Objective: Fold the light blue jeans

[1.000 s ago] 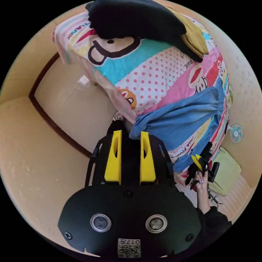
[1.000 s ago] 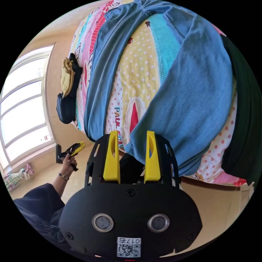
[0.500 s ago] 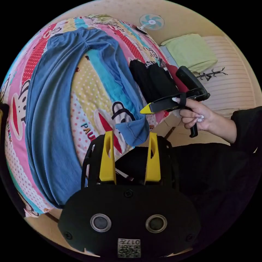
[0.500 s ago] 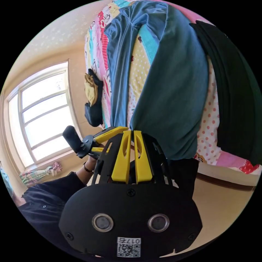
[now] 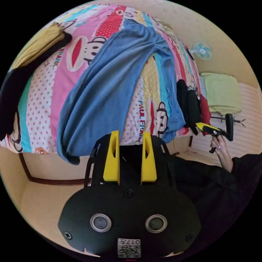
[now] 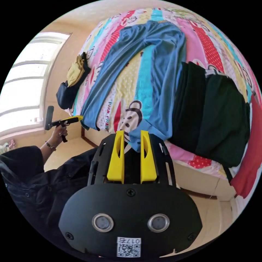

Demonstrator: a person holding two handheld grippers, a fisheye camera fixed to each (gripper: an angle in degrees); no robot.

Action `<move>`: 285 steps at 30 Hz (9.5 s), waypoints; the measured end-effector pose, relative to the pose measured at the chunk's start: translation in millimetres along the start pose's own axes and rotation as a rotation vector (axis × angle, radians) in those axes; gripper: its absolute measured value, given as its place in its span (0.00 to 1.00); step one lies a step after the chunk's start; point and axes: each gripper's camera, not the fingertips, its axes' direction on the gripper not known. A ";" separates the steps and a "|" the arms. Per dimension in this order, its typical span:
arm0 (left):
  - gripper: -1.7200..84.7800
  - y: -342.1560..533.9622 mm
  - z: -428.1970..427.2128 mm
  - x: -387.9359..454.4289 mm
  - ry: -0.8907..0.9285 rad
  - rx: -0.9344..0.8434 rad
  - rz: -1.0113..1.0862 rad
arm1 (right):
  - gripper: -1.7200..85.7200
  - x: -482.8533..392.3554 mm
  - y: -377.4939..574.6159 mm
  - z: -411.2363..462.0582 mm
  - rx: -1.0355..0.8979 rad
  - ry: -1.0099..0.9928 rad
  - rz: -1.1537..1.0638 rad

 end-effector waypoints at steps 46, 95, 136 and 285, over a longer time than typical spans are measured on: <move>0.13 114.2 164.1 105.3 0.126 -0.310 0.617 | 0.07 97.6 72.7 61.1 0.164 -0.117 0.777; 0.03 141.6 31.5 113.6 1.147 0.101 0.008 | 0.05 127.7 -329.5 -39.5 0.684 0.004 0.007; 0.04 49.8 -176.3 -99.9 0.890 -0.163 -0.225 | 0.04 -110.2 36.9 298.9 0.058 -0.282 0.134; 0.23 -82.0 115.7 72.8 0.552 0.158 -0.080 | 0.22 -48.1 -70.1 92.0 0.001 -0.470 0.215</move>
